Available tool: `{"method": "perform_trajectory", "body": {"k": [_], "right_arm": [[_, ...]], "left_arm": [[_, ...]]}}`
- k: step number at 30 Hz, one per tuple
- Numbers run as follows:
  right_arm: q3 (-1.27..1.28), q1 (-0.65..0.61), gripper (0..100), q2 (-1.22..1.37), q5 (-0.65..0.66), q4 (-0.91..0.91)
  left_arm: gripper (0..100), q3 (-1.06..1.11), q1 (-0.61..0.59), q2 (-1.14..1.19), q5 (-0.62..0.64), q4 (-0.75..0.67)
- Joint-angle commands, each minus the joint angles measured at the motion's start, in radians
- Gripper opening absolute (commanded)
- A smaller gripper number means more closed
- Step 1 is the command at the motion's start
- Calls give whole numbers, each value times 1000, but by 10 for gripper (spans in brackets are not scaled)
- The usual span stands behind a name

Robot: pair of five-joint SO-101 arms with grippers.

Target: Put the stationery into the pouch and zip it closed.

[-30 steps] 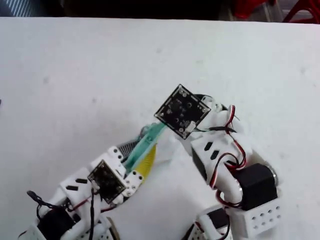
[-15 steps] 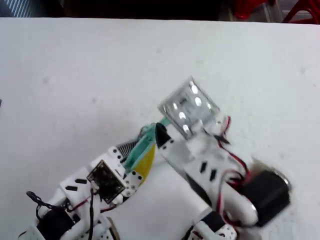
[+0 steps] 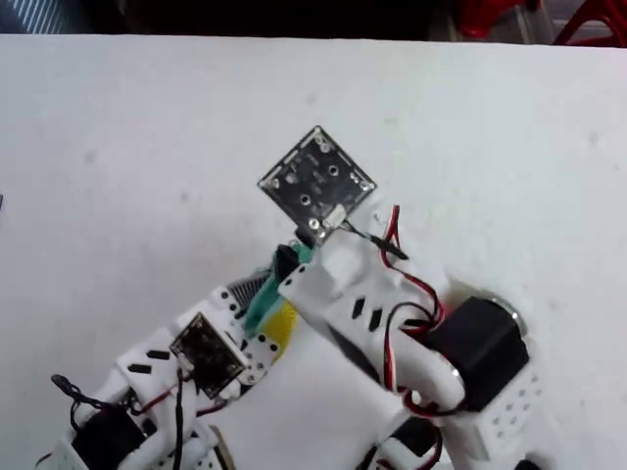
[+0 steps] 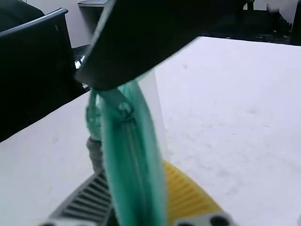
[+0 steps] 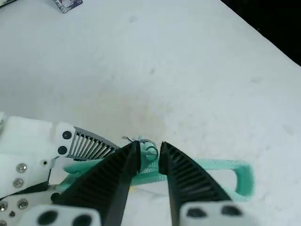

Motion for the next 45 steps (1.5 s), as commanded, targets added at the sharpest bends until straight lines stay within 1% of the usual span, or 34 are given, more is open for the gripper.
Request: {"method": "perform_trajectory", "body": {"k": [1,4,7,9,13,15,17,20,22,24,26,28,31,32,34,36,38,39,41,42,45], "right_arm": [[-23,-8,131,-24,-9,22],[-61,-42,186,-19,-3,21],[-114,-84,187,-19,0,21],[-115,-85,187,-19,0,22],[-81,-82,187,-19,0,22],[-84,-77,187,-27,0,21],[-91,-31,187,-36,0,21],[-94,88,187,-50,-5,21],[-94,160,187,-51,-6,21],[-86,211,187,-51,-6,21],[-57,229,187,-58,-3,21],[-20,231,187,-59,-2,21],[31,234,187,-59,-2,19],[40,237,187,-59,-2,18],[48,239,187,-59,-2,5],[44,239,188,-59,-2,5],[44,231,187,-59,-2,-4],[46,231,187,-59,-2,-12],[46,231,187,-58,0,-16],[46,231,187,-53,2,-16],[44,211,187,-50,84,-21]], "left_arm": [[21,-20,-12,1,-2,0],[21,-18,-7,1,-2,5],[21,2,-5,1,-2,0],[21,11,7,1,-9,6],[21,18,107,1,-103,58],[21,17,128,1,-130,61],[21,15,74,1,-152,31],[21,26,-113,2,-150,-78],[21,66,-234,2,-155,-189],[21,130,-334,2,-157,-330],[21,186,-424,4,-175,-474],[21,203,-507,5,-233,-605],[21,203,-559,5,-322,-732],[21,209,-552,5,-359,-747],[21,233,-498,7,-411,-715],[21,296,-409,7,-453,-669],[21,394,-320,5,-486,-663],[21,425,-275,10,-493,-652],[22,416,-202,27,-499,-546],[22,417,-173,30,-502,-525],[22,419,-142,30,-502,-476]]}}
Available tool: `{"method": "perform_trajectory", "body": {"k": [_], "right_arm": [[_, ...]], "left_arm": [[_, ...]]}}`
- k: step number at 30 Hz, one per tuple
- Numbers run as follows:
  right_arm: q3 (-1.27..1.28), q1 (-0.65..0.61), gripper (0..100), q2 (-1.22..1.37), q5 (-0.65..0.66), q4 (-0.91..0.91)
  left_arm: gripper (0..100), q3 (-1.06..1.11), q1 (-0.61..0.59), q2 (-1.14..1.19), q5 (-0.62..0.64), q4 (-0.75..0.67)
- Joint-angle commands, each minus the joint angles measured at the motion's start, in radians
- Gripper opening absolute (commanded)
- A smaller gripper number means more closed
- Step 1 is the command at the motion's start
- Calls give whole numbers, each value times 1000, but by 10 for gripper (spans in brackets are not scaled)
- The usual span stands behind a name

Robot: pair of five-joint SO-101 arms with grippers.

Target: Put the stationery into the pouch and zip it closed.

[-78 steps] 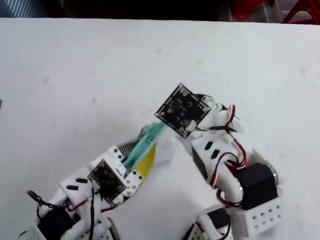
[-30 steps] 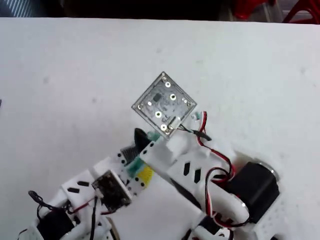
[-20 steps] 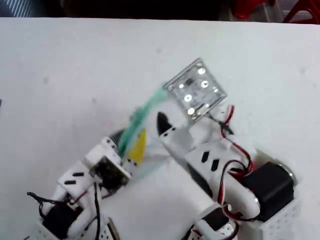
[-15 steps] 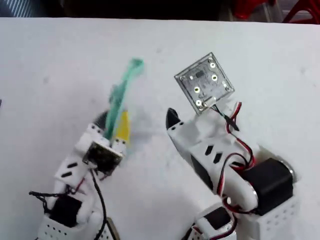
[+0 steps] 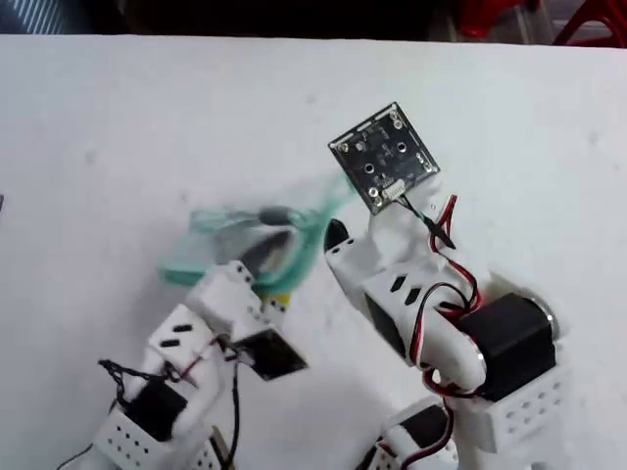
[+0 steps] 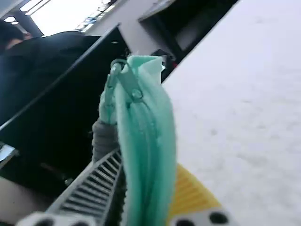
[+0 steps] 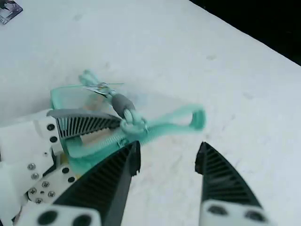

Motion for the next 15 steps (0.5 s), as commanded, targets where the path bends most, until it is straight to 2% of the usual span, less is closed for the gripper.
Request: {"method": "perform_trajectory", "body": {"k": [1,7,15], "right_arm": [[-6,-35,187,-4,92,-27],[-8,-162,188,38,161,-42],[-15,-104,190,352,161,22]], "left_arm": [[22,-2,42,15,-8,61],[22,0,93,15,-40,172],[22,0,90,15,-57,199]]}}
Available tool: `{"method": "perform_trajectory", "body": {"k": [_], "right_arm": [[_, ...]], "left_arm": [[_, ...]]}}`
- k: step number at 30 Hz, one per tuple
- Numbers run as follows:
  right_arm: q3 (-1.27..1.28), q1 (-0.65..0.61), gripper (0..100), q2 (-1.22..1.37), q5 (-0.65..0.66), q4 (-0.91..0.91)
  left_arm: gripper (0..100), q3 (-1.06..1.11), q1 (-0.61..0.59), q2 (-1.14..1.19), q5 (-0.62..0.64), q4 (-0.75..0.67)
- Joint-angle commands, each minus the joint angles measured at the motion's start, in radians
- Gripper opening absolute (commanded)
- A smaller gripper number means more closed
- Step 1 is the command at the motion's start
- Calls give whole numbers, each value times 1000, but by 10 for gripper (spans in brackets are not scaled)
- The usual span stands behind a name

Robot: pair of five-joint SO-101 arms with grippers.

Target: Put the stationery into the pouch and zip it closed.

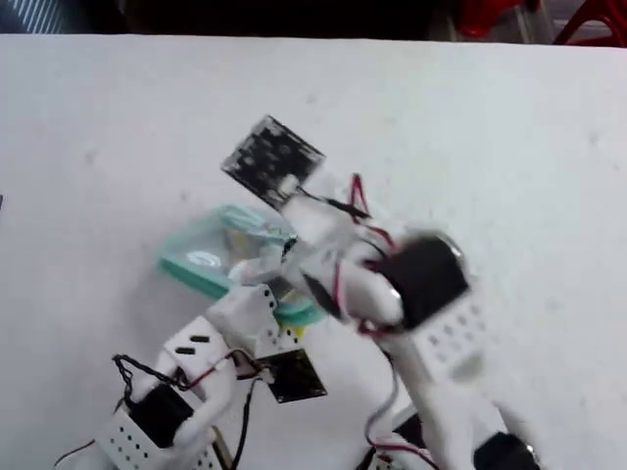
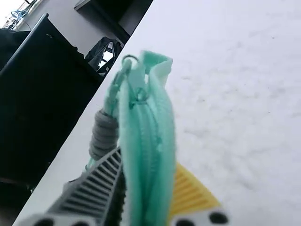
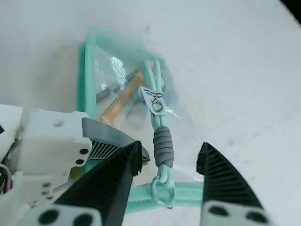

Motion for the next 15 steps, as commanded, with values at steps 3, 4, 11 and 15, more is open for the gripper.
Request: {"method": "perform_trajectory", "body": {"k": [3,4,11,15], "right_arm": [[-44,93,190,150,6,22],[-43,97,190,160,6,24],[41,10,191,231,15,27],[37,8,191,280,15,25]], "left_arm": [[22,0,-5,19,-6,20],[22,0,-5,19,-6,20],[22,0,-5,19,-6,20],[22,0,-5,19,-6,20]]}}
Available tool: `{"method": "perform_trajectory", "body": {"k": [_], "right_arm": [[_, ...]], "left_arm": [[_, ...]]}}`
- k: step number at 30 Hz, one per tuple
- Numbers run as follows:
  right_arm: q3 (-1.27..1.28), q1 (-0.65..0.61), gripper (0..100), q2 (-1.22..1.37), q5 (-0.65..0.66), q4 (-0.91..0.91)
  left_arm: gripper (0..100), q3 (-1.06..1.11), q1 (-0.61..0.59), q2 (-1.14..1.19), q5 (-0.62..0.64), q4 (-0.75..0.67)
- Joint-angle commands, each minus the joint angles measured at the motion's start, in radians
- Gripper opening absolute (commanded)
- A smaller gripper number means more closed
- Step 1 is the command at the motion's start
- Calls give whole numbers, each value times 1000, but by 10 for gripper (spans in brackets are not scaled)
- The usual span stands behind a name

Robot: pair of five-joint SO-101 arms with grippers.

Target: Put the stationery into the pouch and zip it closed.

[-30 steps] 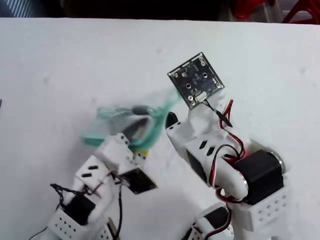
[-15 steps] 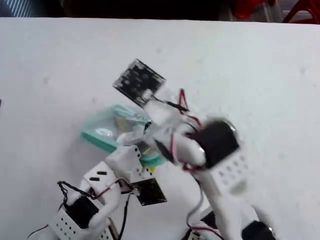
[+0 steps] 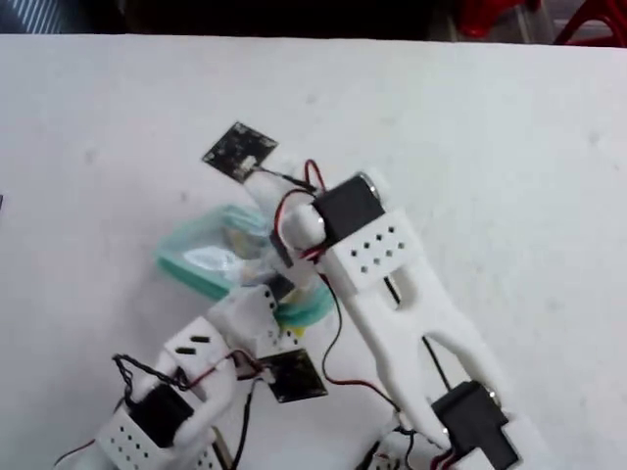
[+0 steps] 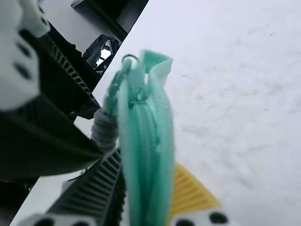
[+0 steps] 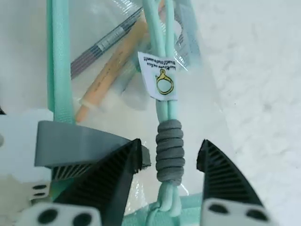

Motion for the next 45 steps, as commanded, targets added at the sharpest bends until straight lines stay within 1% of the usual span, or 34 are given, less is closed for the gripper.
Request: {"method": "perform_trajectory", "body": {"k": [1,4,6,8,10,11,13,16,18,20,23,25,29,32,36,39,42,45], "right_arm": [[-2,-7,191,36,6,24],[21,4,188,97,8,25],[38,8,180,134,44,25],[49,10,120,162,72,25],[49,10,24,183,87,25],[49,10,10,191,100,25],[49,10,32,196,121,25],[17,10,19,185,118,24],[-34,21,17,148,94,22],[-107,39,17,87,31,21],[-212,58,17,-21,-25,19],[-233,56,17,-91,-49,18],[-183,62,17,-211,-132,-18],[-137,58,17,-308,-147,-44],[-80,31,17,-440,-149,-96],[-35,30,17,-533,-146,-153],[17,31,17,-595,-146,-214],[86,31,17,-631,-150,-291]], "left_arm": [[22,0,-5,18,-3,8],[22,0,-5,18,0,8],[22,0,-5,18,2,8],[22,0,-5,18,2,8],[22,0,-5,18,2,8],[22,0,-5,18,0,8],[22,0,-5,18,0,6],[22,0,-5,18,-2,6],[22,0,-5,18,0,6],[22,0,-5,18,2,5],[22,-5,-7,18,5,0],[22,-29,-7,18,12,-2],[22,-110,-7,18,152,-2],[22,-178,1,18,245,-3],[22,-255,-1,18,423,-110],[23,-324,2,24,519,-166],[23,-364,4,24,588,-161],[23,-365,16,24,663,-127]]}}
